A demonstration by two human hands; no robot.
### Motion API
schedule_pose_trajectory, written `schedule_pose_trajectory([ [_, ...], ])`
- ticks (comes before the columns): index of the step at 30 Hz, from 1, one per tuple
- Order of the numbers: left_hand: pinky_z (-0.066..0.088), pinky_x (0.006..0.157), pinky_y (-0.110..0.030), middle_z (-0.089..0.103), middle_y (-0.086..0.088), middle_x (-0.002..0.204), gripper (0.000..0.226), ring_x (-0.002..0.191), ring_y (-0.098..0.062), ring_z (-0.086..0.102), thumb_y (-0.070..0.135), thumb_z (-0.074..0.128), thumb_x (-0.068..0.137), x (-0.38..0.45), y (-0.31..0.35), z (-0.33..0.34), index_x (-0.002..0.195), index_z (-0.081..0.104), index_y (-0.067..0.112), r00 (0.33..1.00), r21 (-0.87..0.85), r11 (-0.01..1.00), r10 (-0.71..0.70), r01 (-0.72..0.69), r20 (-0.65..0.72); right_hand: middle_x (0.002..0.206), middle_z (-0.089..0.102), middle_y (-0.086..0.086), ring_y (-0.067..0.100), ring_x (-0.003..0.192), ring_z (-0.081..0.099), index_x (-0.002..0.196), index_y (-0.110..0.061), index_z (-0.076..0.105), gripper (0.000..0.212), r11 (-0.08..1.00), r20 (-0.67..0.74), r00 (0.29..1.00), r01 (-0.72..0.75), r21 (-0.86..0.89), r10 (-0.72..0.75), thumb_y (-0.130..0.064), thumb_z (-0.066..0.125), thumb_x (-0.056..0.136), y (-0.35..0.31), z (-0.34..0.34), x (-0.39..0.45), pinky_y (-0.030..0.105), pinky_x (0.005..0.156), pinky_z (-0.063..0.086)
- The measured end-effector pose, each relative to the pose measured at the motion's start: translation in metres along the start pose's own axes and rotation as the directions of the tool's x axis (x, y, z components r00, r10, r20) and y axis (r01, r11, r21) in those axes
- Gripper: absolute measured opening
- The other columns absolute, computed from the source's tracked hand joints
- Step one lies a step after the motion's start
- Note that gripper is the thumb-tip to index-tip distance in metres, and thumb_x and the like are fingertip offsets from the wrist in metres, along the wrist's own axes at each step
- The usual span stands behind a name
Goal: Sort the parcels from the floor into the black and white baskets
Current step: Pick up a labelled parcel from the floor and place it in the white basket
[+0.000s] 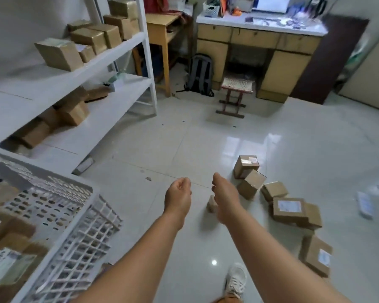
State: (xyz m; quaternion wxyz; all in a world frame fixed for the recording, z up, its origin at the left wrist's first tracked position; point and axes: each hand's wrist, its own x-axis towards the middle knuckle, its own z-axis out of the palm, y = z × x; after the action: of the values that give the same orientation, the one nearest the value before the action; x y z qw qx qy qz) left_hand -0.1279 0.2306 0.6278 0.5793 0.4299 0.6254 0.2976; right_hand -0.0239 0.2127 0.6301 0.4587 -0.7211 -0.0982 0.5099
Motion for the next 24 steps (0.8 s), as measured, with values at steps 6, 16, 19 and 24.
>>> schedule_pose_trajectory([
  [6,0.039,0.062,-0.023,0.051,0.001,0.081,0.021,0.077,-0.014,0.046,0.029,0.040,0.097,0.029,0.002,0.088,0.094,0.053,0.014,0.996,0.063,0.996,-0.072,0.069,0.049,0.089,0.050,-0.001,0.016,0.081,0.047,0.085,-0.020,0.057,0.015,0.997,-0.045,0.998,-0.044,0.060,0.047,-0.030,0.048,0.092,-0.014,-0.067,0.066,0.029,0.066,0.036],
  [16,0.040,0.076,-0.031,0.050,0.002,0.082,0.024,0.084,-0.018,0.050,0.033,0.040,0.095,0.117,-0.018,0.200,0.079,0.051,0.017,0.968,0.081,0.965,-0.251,0.251,-0.011,0.088,0.049,-0.002,0.016,0.086,0.046,0.097,-0.018,0.056,0.017,0.981,-0.065,0.979,-0.194,0.028,0.195,-0.031,0.047,0.094,-0.035,-0.145,0.198,0.025,0.064,0.033],
  [19,0.038,0.075,-0.031,0.049,0.002,0.081,0.024,0.085,-0.019,0.048,0.032,0.040,0.095,0.144,-0.036,0.217,0.078,0.049,0.018,0.956,0.091,0.952,-0.291,0.293,-0.033,0.096,0.047,-0.001,0.014,0.079,0.044,0.099,-0.019,0.052,0.016,0.975,-0.076,0.973,-0.220,-0.002,0.220,-0.033,0.046,0.095,-0.028,-0.154,0.235,0.026,0.063,0.033],
  [24,0.039,0.066,-0.030,0.048,-0.004,0.079,0.033,0.072,-0.021,0.045,0.031,0.039,0.093,0.197,-0.073,0.234,0.098,0.055,0.003,0.931,0.121,0.923,-0.363,0.366,-0.047,0.094,0.050,0.000,0.015,0.071,0.039,0.094,-0.018,0.057,0.019,0.955,-0.086,0.956,-0.286,-0.073,0.280,-0.034,0.047,0.094,-0.006,-0.154,0.295,0.027,0.064,0.033],
])
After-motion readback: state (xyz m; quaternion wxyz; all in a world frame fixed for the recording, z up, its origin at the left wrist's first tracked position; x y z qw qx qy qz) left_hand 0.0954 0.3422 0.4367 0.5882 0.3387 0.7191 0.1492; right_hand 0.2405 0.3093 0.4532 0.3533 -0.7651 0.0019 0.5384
